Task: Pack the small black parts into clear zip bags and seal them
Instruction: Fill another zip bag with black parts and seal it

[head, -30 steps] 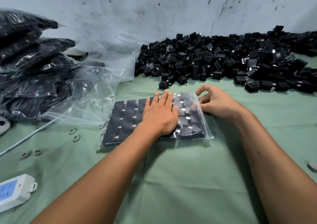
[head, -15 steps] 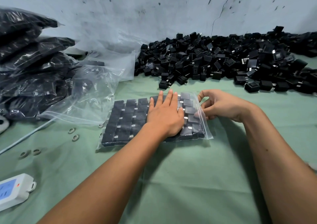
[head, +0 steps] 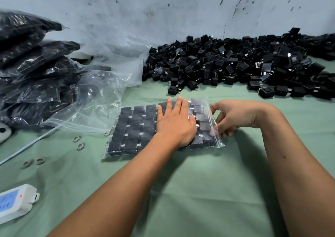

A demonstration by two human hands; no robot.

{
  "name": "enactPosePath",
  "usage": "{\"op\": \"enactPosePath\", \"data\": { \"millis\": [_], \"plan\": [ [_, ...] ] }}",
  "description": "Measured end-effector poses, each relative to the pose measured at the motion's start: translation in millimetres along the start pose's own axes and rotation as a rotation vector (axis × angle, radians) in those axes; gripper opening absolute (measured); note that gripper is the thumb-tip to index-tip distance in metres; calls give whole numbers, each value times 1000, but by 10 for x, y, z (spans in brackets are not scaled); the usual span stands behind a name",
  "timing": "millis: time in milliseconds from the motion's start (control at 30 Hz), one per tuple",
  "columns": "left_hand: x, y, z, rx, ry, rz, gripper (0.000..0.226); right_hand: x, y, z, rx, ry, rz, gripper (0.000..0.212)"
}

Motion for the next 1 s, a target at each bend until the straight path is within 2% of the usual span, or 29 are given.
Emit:
{"op": "enactPosePath", "data": {
  "millis": [333, 767, 1000],
  "plan": [
    [-1, 47, -8, 37, -40, -24, 69, -56, -72, 27, 12, 0, -2, 53],
    [-45, 84, -61, 34, 60, -12, 68, -82, -86, -3, -5, -33, 23, 63],
    [-45, 77, -84, 27, 70, -12, 69, -74, -79, -38, -25, -34, 28, 57]
  ]
}}
Point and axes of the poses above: each hand's wrist, its own z-axis towards the middle knuckle, its own x-axis out of the back of the hand, y = z × x, the point moved 7 cm from there along z, towards the middle knuckle, and after that the axes turned 9 degrees about -z, right-handed, at the moved point
